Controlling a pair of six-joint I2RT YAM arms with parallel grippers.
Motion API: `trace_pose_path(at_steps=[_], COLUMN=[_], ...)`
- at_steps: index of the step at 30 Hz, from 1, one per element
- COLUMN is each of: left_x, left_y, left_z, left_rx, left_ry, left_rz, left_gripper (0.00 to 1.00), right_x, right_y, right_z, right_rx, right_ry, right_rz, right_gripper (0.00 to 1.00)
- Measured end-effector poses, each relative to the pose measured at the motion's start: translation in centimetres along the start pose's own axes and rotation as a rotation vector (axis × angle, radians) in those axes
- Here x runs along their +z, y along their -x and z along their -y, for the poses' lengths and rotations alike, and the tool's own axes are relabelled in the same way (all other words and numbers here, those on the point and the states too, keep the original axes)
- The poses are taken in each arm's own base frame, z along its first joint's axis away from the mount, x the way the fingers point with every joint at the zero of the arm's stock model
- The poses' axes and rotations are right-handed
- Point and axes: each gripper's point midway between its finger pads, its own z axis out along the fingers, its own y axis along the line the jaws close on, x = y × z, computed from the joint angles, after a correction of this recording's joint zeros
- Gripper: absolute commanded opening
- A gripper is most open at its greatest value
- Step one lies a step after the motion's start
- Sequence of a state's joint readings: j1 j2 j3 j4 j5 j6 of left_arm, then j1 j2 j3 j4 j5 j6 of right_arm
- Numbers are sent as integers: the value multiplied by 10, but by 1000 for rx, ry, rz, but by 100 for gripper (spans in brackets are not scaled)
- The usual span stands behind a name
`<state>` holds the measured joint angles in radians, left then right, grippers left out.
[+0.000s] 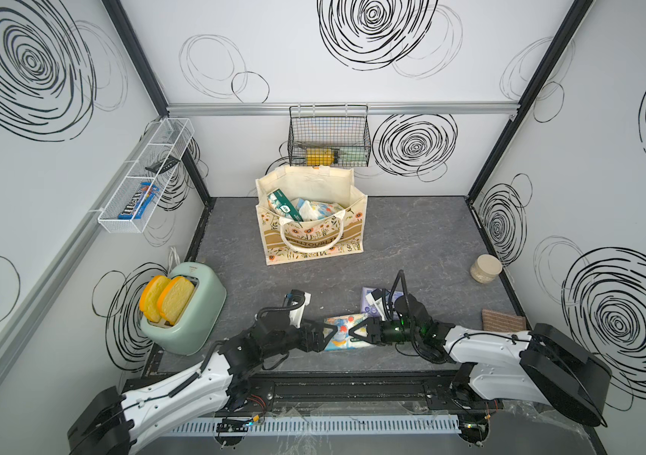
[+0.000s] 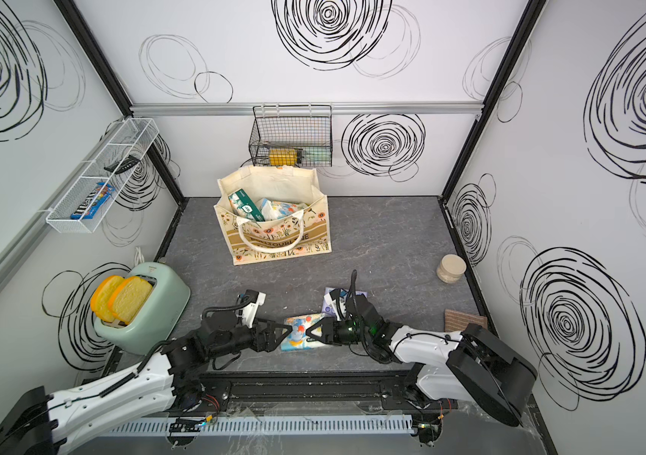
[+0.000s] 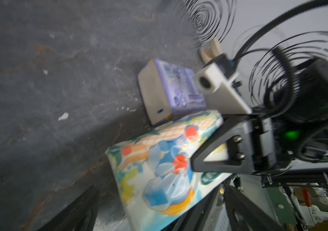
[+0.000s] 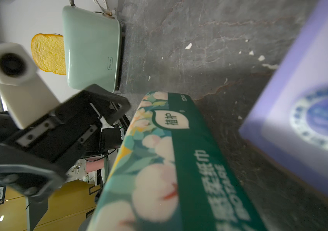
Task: Put tissues into the canvas bag
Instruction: Pick up the pack of facial tissues from the center of the board, then place the pack of facial tissues in the canvas bag.
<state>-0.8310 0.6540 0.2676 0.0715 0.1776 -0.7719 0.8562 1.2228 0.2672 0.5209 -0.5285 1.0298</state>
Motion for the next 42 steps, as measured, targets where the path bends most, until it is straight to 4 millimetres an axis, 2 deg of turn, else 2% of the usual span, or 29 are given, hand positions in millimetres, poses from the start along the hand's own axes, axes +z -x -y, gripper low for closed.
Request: trace_pose_path(at_steps=[2,4,6,9,11,14,16,19,24,28,31,36,39,42], left_x=[-21,-52,-84,-125,-142,-150,-149,-149,-168,-178,-178,-176,-173,-171], left_y=[34,71,98,126,136,140,136,126,128,130,130,127,123,118], left_z=[29,58,79,98,100,92,81,67,60,60,60,61,62,64], left_rx=[41,92,141,216,267,342,380,419,435,437,439,444,450,452], left_ry=[-42,-81,-100,-81,-39,42,90,130,161,167,169,161,145,132], left_rz=[96,214,316,436,481,502,496,491,562,602,600,586,564,547], left_gripper=[96,96,96,96,96,96,96,96,96,96,96,96,96,96], right_x=[-3,-8,-16,-34,-49,-73,-88,-101,-94,-71,-50,-12,0,2], right_y=[6,15,28,57,81,128,163,204,250,299,336,389,405,406], right_z=[-6,-16,-26,-47,-65,-100,-129,-163,-193,-206,-206,-190,-189,-192], right_rx=[-13,-28,-43,-83,-124,-197,-255,-324,-363,-375,-378,-343,-339,-331], right_ry=[8,23,39,74,95,108,125,156,189,204,201,184,178,167], right_rz=[11,29,60,132,192,279,329,377,385,387,402,410,412,411], right_gripper=[38,38,38,39,39,39,39,39,38,36,39,71,73,74])
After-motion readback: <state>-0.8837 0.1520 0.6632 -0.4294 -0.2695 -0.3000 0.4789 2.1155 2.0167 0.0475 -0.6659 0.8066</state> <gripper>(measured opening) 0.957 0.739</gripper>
